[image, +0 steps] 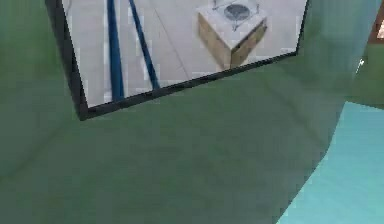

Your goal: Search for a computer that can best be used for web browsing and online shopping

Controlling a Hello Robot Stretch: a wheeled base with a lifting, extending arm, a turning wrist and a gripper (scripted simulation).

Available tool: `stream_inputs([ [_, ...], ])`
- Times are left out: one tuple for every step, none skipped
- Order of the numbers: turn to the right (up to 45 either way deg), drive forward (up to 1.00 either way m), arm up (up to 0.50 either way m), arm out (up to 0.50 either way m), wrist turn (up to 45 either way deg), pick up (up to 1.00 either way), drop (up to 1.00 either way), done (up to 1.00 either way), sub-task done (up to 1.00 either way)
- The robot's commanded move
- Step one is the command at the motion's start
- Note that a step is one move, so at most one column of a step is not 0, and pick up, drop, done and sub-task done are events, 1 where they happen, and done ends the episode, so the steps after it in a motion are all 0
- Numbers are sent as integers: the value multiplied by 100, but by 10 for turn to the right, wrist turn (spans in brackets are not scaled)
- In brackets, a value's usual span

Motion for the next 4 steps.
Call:
stream_inputs([
  [450,0,0,0,0,0,0,0,0],
  [0,100,0,0,0,0,0,0,0],
  [0,100,0,0,0,0,0,0,0],
  [30,0,0,0,0,0,0,0,0],
])
